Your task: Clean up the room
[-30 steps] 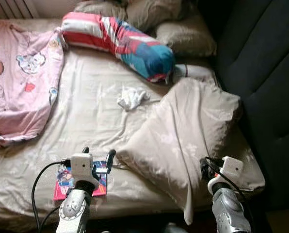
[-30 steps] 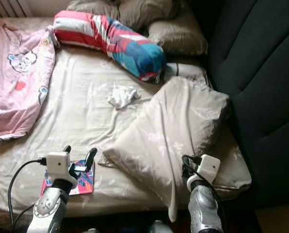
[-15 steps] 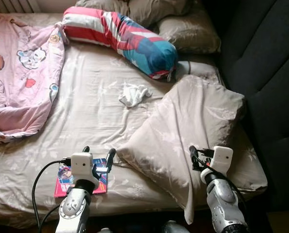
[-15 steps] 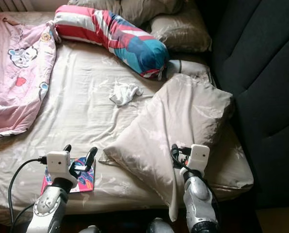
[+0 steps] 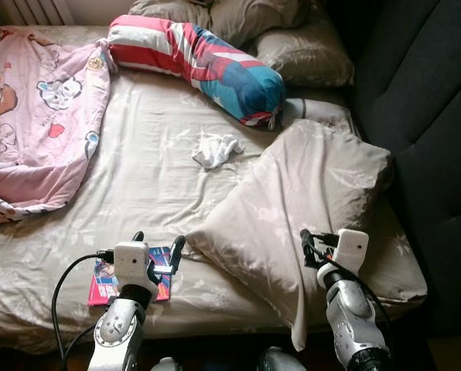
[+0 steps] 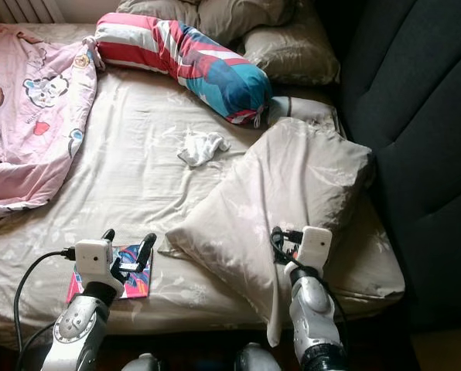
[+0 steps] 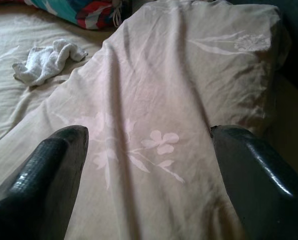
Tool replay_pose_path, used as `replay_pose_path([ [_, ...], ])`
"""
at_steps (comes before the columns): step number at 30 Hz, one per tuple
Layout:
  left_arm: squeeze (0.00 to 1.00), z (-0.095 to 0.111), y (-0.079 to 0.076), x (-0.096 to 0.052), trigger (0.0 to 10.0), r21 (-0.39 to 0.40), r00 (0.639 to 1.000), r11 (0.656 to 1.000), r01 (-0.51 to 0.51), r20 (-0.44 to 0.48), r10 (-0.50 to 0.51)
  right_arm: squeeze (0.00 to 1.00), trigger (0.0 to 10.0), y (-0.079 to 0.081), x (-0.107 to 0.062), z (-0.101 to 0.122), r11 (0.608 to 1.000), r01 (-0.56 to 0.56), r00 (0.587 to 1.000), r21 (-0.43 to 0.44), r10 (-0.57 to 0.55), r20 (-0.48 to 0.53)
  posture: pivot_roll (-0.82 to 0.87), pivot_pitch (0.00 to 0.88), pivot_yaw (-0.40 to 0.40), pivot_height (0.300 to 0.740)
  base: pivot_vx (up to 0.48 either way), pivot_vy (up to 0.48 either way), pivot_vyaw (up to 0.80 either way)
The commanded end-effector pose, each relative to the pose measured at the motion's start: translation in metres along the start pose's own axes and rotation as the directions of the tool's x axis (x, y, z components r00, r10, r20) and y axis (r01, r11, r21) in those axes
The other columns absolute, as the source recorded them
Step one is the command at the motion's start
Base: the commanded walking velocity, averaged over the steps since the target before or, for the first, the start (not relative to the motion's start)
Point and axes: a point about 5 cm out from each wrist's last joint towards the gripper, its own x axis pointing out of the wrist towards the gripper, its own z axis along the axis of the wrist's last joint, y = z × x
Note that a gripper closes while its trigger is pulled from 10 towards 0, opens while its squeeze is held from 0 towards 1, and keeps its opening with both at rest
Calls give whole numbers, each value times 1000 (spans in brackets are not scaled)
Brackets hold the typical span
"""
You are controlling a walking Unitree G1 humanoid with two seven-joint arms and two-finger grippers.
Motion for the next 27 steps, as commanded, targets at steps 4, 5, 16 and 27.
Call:
replay_pose_path([
  [4, 0, -8, 2, -6, 10000, 3, 999, 1000, -6, -40, 6, 0, 10000, -3, -1, -8, 999, 18, 999, 26, -17, -48, 81, 233, -55, 678, 0, 0, 0],
  [5, 0, -8, 2, -6, 10000, 3, 999, 1000, -6, -40, 6, 0, 10000, -3, -1, -8, 999, 19, 999, 31, -17, -50, 81, 233, -55, 678, 0, 0, 0],
  [16, 0, -8, 2, -6, 10000, 6, 999, 1000, -6, -42, 6, 0, 10000, 0, 4, -6, 999, 25, 998, 35, -23, -59, 85, 242, -52, 663, 0, 0, 0],
  [27, 0, -8, 3, -7, 10000, 12, 999, 1000, -4, -48, 5, 0, 10000, -2, 6, -13, 995, 65, 991, 73, -55, -123, 92, 254, -47, 663, 0, 0, 0],
])
